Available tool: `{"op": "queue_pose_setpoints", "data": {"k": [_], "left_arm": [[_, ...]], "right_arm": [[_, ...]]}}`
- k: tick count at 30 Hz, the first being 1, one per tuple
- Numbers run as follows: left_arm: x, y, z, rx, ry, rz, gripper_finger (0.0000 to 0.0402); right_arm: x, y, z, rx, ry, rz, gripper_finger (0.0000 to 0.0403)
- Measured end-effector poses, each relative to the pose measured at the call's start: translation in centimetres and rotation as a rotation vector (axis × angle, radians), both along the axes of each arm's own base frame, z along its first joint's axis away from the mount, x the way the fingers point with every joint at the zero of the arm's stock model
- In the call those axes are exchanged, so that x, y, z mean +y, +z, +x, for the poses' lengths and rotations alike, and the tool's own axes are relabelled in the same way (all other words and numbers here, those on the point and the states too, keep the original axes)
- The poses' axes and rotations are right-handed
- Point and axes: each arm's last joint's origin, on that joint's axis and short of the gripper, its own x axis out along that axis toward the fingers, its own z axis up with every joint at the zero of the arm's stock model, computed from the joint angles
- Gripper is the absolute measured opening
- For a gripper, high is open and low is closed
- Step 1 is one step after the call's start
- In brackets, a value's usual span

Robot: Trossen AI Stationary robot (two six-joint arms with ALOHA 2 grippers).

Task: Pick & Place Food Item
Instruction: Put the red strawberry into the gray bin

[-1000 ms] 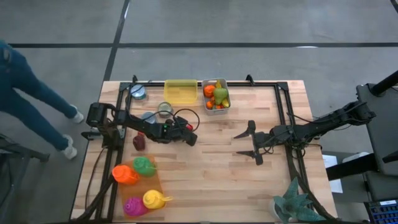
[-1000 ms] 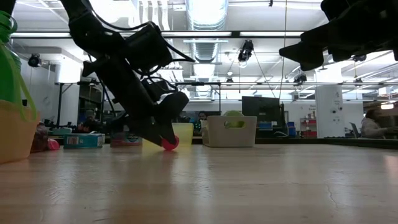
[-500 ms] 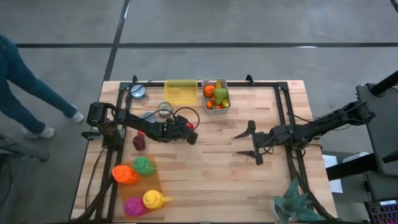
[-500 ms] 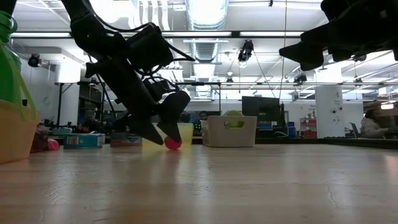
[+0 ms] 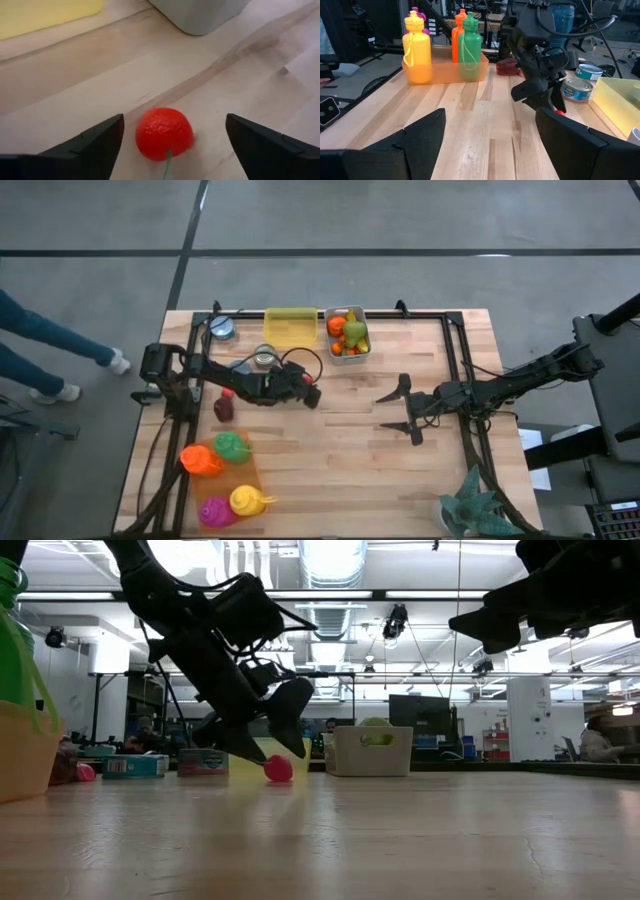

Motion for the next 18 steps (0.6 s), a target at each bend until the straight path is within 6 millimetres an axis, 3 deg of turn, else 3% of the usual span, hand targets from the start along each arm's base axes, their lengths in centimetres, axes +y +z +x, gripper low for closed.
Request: {"op": "queue_pose_setpoints", "data": {"k": [8, 18], "left_arm": [[1.6, -1.2, 0.1, 0.024, 0.046, -0.006, 0.0362], [1.7, -1.8, 0.2, 0.024, 0.038, -0.026, 0.0359]], "right_arm": [[0.0, 0.0, 0.0, 0.0, 0.0, 0.0, 0.0306], [0.0, 0.0, 0.0, 0.0, 0.0, 0.0, 0.0306]]}}
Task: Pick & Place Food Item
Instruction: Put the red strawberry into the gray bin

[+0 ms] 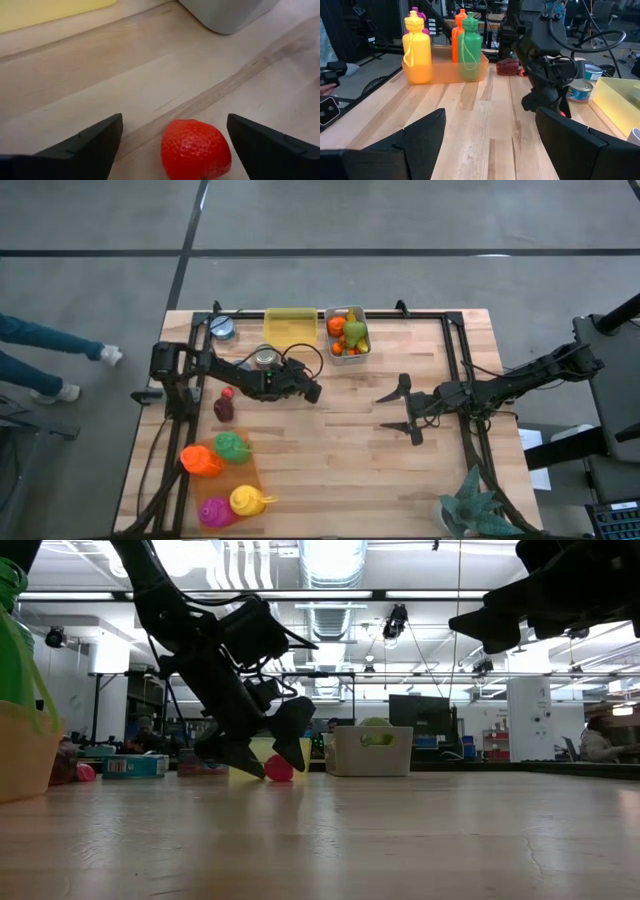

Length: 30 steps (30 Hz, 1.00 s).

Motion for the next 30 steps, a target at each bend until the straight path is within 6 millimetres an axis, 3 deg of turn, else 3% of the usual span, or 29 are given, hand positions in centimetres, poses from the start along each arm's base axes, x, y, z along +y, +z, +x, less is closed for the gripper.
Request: {"op": "queue_pose_setpoints", "data": {"k": [4, 17, 30], "left_arm": [[-0.04, -0.01, 0.0, 0.0, -0.005, -0.005, 0.0331], [-0.09, -0.04, 0.04, -0.005, -0.017, -0.027, 0.0173], [-0.14, -0.04, 0.07, -0.007, -0.025, -0.035, 0.0193]], "right_arm": [[0.0, 0.0, 0.0, 0.0, 0.0, 0.0, 0.0306], [0.0, 0.0, 0.0, 0.0, 0.0, 0.0, 0.0306], [0.0, 0.0, 0.0, 0.0, 0.0, 0.0, 0.0306]]}}
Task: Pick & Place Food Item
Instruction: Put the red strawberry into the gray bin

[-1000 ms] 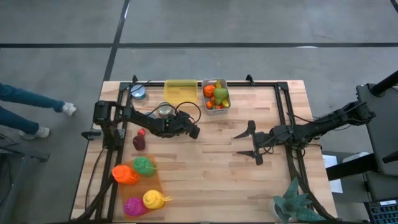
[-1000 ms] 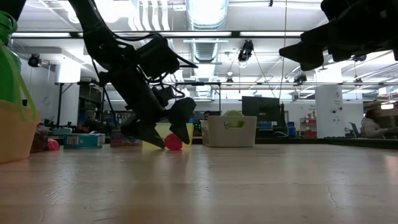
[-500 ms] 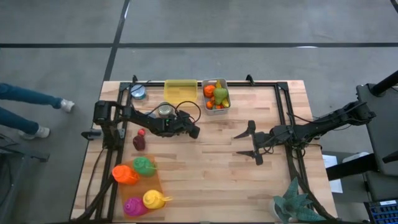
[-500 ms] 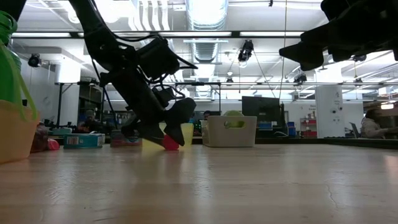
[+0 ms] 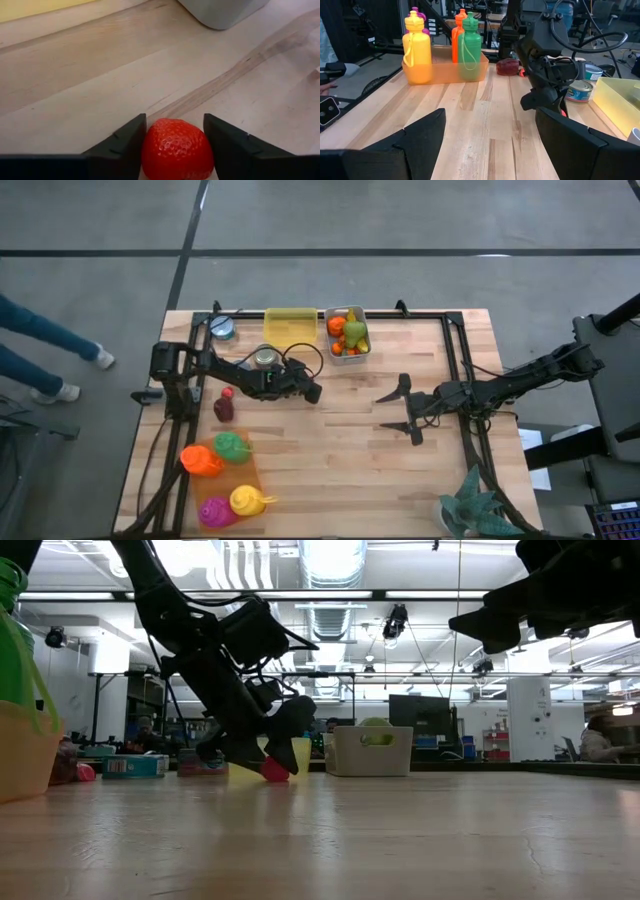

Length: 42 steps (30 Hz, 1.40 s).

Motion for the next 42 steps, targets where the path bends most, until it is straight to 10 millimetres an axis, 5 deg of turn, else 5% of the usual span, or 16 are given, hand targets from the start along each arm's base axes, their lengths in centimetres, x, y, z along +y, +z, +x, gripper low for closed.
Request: {"op": "queue_pose_setpoints", "data": {"k": [20, 42], "left_arm": [[0.0, -0.01, -0.02, 0.003, -0.001, 0.002, 0.0171], [-0.02, -0.01, -0.02, 0.003, 0.002, 0.002, 0.0192]], "right_arm": [[0.0, 0.0, 0.0, 0.0, 0.0, 0.0, 0.0306], [0.0, 0.0, 0.0, 0.0, 0.0, 0.0, 0.0306]]}}
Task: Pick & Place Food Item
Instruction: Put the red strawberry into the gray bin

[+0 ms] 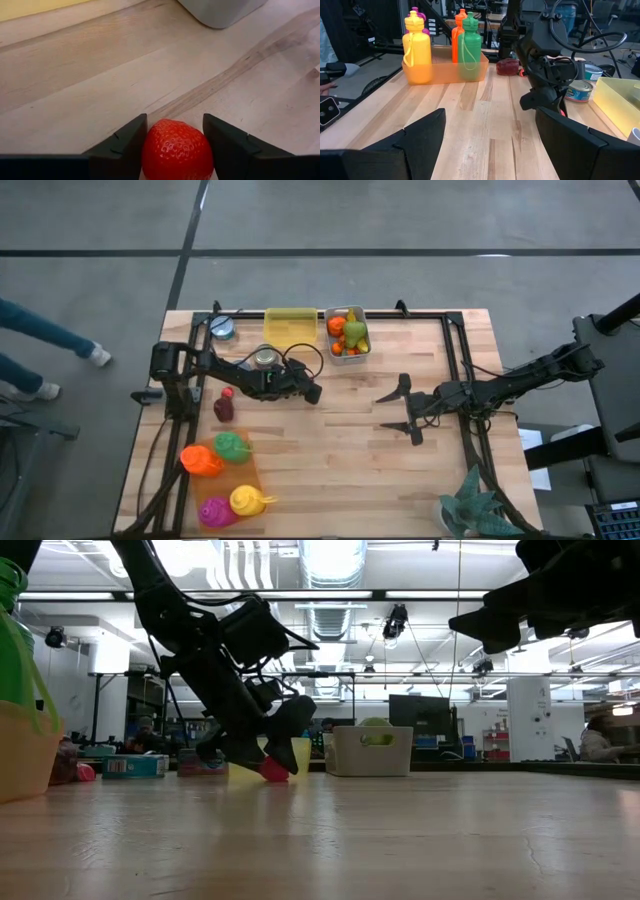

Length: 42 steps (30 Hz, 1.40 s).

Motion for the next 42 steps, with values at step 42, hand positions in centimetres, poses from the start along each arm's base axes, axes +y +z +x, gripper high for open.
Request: {"op": "queue_pose_setpoints", "data": {"k": [42], "left_arm": [[0.2, 1.5, 1.6, -0.013, -0.067, 0.042, 0.0172]], "right_arm": [[0.0, 0.0, 0.0, 0.0, 0.0, 0.0, 0.0306]]}}
